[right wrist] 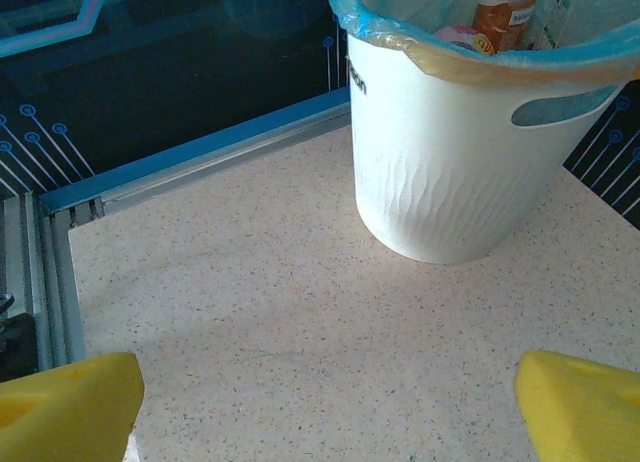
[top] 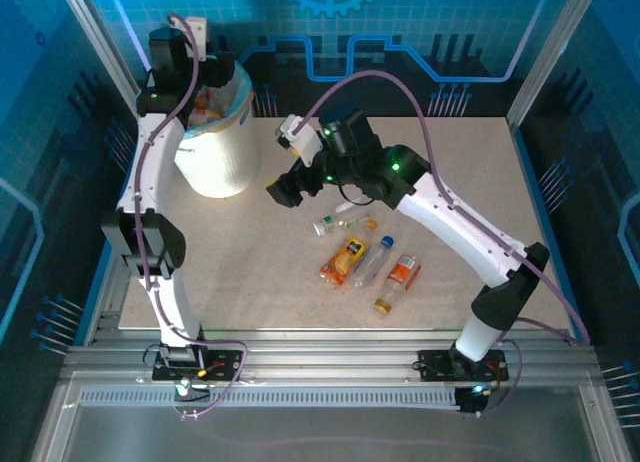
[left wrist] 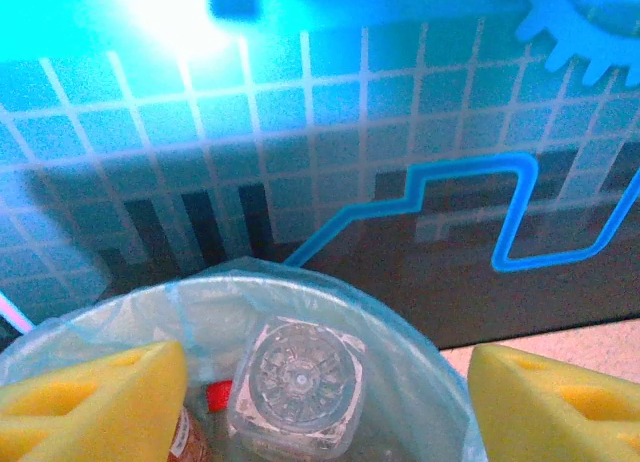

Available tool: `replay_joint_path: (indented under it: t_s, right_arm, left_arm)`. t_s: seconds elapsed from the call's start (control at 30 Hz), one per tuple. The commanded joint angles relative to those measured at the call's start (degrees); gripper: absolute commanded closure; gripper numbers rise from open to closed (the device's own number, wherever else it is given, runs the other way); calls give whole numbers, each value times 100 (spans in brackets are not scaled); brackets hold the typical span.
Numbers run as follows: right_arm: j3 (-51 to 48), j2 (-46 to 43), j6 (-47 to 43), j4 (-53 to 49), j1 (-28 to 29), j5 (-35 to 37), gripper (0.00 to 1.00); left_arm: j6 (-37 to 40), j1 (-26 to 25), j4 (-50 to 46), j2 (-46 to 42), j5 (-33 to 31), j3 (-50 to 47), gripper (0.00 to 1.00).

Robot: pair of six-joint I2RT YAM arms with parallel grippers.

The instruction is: Put the plastic bottles in the bin

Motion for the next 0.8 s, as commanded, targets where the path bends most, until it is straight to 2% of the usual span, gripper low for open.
replay_joint_path:
  t_s: [0.0, 0.1, 0.17, 0.2, 0.27, 0.43, 0.6, 0.7, 0.77]
  right_arm:
    - [-133, -356, 138, -19, -44, -113, 4]
    - [-192, -408, 100, -72, -40, -53, 4]
    - [-187, -387, 19, -142, -40, 30, 4]
    - [-185, -377, -18, -164, -44, 72, 4]
    - [-165, -351, -72, -237, -46, 150, 4]
    - [-170, -291, -52, -309, -57, 116, 4]
    - [16, -236, 70, -455, -49, 0, 5]
    - [71, -275, 187, -481, -49, 21, 5]
    - [101, -315, 288, -536, -45, 100, 5]
  left_arm:
    - [-100, 161, -395, 200, 155, 377, 33]
    - [-483, 249, -1067, 936, 270, 1548, 47]
    - [-645, 251, -1446, 1400, 414, 2242, 61]
    - [-695, 250, -1516, 1510, 468, 2314, 67]
    - [-793, 250, -1508, 1537, 491, 2023, 72]
    - [-691, 255, -1354, 1360, 242, 934, 72]
    - [-540, 262, -1804, 1554, 61, 1518, 71]
    - [-612, 260, -1965, 1521, 146, 2065, 67]
    - [-721, 259, -1999, 1339, 192, 2258, 61]
